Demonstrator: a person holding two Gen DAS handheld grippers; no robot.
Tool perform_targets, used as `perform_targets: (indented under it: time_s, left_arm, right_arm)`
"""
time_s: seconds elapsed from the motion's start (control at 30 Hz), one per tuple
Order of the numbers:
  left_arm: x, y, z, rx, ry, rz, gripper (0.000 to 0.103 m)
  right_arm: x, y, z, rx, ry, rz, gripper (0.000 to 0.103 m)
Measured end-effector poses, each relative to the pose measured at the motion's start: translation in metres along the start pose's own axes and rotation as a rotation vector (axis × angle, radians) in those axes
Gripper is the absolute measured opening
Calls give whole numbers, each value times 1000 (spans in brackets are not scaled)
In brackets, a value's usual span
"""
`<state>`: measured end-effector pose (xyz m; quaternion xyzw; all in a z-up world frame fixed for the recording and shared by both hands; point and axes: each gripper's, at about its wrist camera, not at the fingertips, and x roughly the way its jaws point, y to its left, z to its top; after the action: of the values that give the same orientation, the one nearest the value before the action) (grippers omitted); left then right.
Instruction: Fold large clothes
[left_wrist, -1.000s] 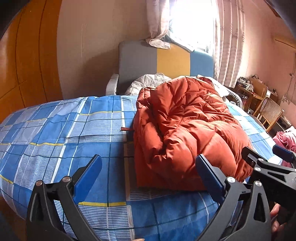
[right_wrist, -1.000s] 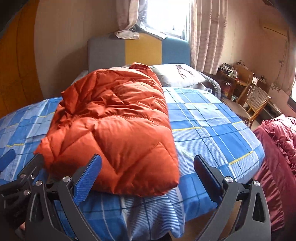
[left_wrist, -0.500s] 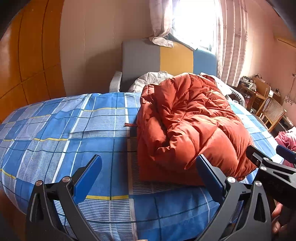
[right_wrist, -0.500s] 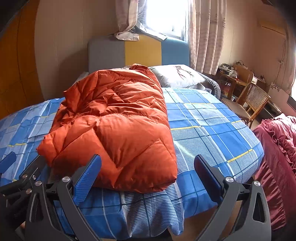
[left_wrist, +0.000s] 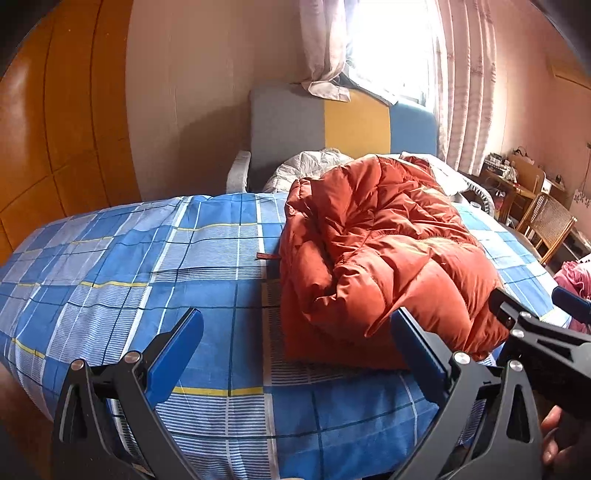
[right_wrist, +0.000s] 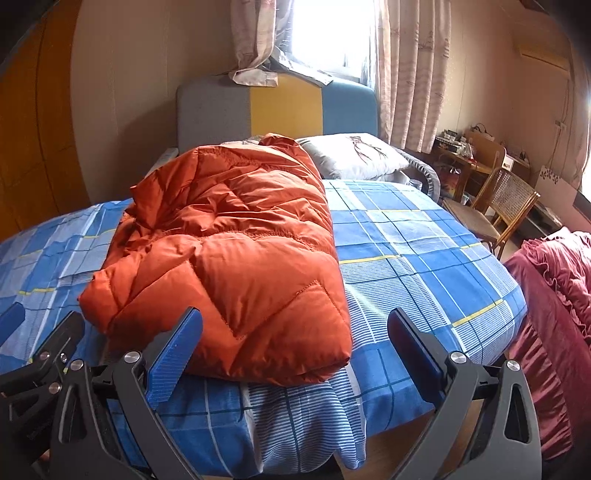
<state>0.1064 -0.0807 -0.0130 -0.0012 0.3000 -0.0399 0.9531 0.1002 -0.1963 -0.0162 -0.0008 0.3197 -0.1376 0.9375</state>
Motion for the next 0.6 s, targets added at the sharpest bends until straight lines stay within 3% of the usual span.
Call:
perform_targets:
  time_s: [0.6]
  left_arm:
    - [0, 6, 0, -12, -4, 3, 101]
  right_arm:
    - [-6, 6, 0, -11, -15, 5, 100]
